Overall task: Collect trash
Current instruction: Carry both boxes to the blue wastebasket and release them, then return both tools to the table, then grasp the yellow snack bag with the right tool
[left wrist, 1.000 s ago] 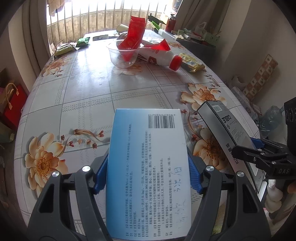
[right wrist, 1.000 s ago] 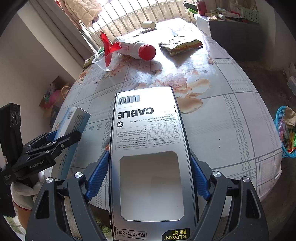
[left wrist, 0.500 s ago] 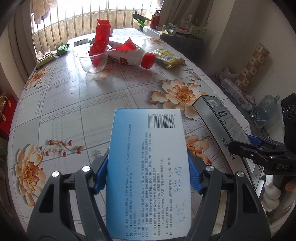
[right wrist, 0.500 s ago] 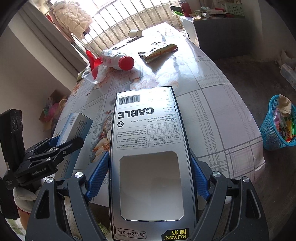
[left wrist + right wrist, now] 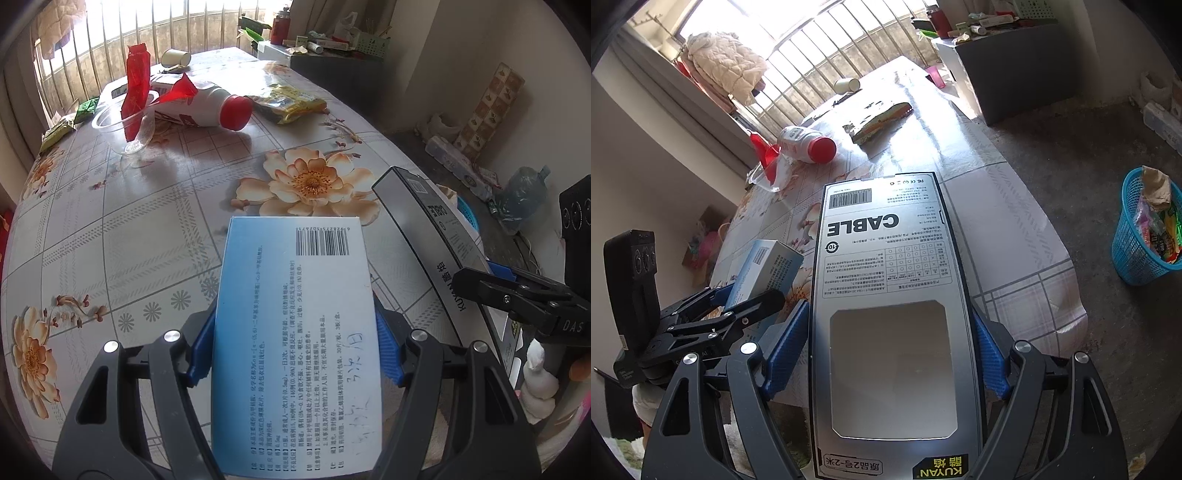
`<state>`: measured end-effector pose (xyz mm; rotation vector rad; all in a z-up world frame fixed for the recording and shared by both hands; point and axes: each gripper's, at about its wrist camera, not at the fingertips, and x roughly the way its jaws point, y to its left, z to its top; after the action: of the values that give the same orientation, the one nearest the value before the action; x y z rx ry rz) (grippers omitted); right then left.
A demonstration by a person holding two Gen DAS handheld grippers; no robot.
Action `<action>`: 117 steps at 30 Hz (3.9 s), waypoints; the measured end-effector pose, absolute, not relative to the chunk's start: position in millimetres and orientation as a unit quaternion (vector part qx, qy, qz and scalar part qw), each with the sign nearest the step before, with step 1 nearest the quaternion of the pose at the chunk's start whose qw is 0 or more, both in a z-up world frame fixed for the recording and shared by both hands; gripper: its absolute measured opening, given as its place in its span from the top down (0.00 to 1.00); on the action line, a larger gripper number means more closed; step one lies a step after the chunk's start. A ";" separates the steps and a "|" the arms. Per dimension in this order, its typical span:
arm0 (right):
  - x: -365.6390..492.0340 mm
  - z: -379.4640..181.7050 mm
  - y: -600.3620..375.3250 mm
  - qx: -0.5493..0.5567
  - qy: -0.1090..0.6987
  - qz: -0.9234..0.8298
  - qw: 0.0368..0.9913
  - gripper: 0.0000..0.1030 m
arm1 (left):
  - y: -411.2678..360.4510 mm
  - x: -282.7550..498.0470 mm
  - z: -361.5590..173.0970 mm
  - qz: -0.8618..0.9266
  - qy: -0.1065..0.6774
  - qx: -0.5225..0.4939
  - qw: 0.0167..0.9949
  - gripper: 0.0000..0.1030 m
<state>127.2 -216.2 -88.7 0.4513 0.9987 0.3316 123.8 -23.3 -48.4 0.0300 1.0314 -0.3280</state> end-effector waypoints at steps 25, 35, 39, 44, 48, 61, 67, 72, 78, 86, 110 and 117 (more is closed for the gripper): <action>33.1 -147.9 -516.5 0.508 0.345 -0.096 0.783 0.24 | -316.3 206.4 -32.3 -0.381 0.534 0.037 0.754 0.35; 137.1 -198.7 -631.8 0.544 0.320 -0.177 0.756 0.22 | -485.4 294.5 -67.9 -0.380 0.550 0.001 0.744 0.27; 147.7 -242.4 -659.7 0.547 0.349 -0.231 0.725 0.22 | -498.6 312.2 -96.0 -0.353 0.584 -0.022 0.731 0.27; 115.7 -267.4 -646.1 0.563 0.341 -0.231 0.717 0.22 | -465.4 294.8 -94.7 -0.383 0.582 0.010 0.718 0.27; 84.4 -273.7 -625.7 0.577 0.340 -0.211 0.712 0.22 | -414.5 279.1 -68.1 -0.403 0.562 0.022 0.722 0.27; 29.8 -183.7 -526.5 0.494 0.358 -0.136 0.780 0.22 | -187.3 193.1 -13.0 -0.349 0.472 -0.006 0.809 0.27; 75.5 -123.5 -454.8 0.406 0.378 -0.057 0.830 0.22 | -77.2 178.0 -16.6 -0.250 0.469 -0.052 0.846 0.27; 130.6 -85.8 -371.5 0.346 0.400 0.034 0.848 0.22 | 3.9 167.2 -20.7 -0.179 0.463 -0.091 0.863 0.27; 186.3 -58.2 -275.4 0.281 0.430 0.115 0.850 0.22 | 81.6 147.6 -22.0 -0.126 0.445 -0.140 0.876 0.27; 252.1 -38.9 -204.5 0.258 0.454 0.145 0.840 0.22 | 100.7 160.5 23.0 -0.110 0.364 -0.082 0.921 0.27; 423.3 -77.2 -114.6 -0.011 0.508 0.109 0.854 0.21 | 56.8 301.2 20.4 -0.046 0.361 0.014 0.931 0.27; 428.8 -82.1 -112.5 -0.006 0.510 0.111 0.853 0.21 | 60.1 306.0 16.2 -0.041 0.361 0.012 0.931 0.29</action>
<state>428.8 -112.5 -82.1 -0.0132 1.0730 0.2333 306.0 60.1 16.2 0.0241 0.7395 -0.0846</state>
